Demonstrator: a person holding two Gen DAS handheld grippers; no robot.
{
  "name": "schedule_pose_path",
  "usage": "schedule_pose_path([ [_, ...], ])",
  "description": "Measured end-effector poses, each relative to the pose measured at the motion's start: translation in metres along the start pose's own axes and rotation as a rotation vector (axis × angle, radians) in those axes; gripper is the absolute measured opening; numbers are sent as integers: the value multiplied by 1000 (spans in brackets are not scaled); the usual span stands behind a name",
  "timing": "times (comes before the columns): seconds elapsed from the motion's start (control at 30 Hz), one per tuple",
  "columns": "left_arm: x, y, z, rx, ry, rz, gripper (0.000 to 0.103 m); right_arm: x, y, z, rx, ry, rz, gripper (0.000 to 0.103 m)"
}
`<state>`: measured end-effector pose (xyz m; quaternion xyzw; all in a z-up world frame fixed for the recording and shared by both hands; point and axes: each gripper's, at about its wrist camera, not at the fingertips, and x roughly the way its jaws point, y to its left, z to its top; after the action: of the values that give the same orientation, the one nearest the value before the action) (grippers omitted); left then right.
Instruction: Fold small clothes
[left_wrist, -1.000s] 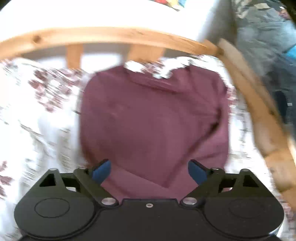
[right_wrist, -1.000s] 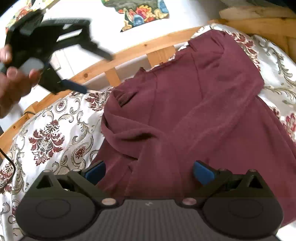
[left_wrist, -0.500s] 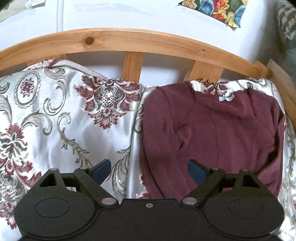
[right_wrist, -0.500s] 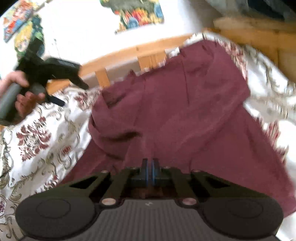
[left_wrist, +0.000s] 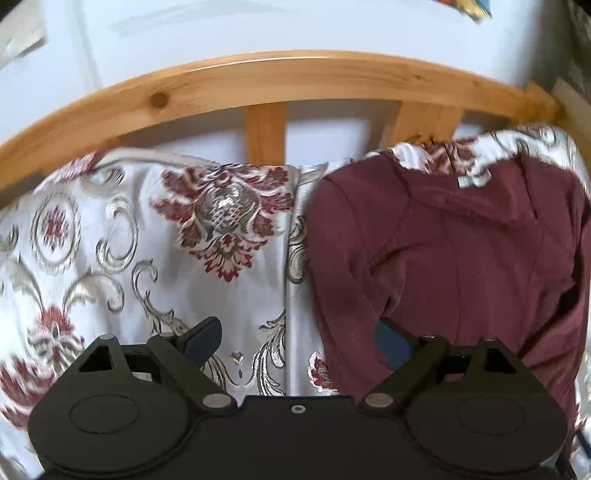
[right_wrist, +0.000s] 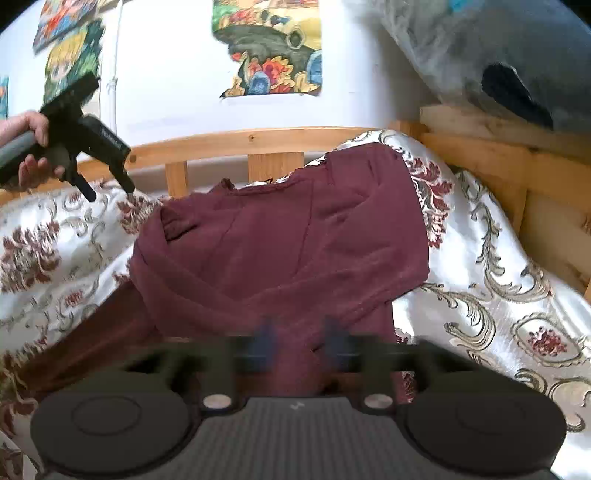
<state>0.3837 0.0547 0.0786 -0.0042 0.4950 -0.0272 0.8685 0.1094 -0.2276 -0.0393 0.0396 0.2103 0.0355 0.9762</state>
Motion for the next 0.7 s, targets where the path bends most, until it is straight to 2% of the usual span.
schedule_pose_path([
  [0.13, 11, -19, 12, 85, 0, -77, 91, 8, -12, -6, 77, 35, 74, 72],
  [0.2, 22, -27, 14, 110, -1, -90, 90, 12, -13, -9, 97, 49, 115, 73],
  [0.27, 36, -31, 16, 110, 6, -59, 82, 15, -10, -8, 91, 51, 139, 76],
  [0.37, 53, -28, 21, 57, 33, -53, 55, 15, -5, -10, 75, 47, 161, 84],
  [0.4, 56, -27, 22, 41, 39, -46, 40, 16, -4, -11, 75, 51, 165, 84],
  [0.43, 59, -25, 24, 29, 42, -39, 31, 17, -2, -12, 76, 60, 168, 84],
  [0.57, 58, -17, 27, -26, 1, -13, 22, 25, 0, -17, 83, 96, 162, 84],
  [0.63, 58, -16, 27, -54, -17, -19, 10, 28, -1, -20, 107, 96, 148, 84],
  [0.7, 59, -19, 27, -54, -25, -12, 6, 31, -3, -21, 138, 99, 148, 84],
])
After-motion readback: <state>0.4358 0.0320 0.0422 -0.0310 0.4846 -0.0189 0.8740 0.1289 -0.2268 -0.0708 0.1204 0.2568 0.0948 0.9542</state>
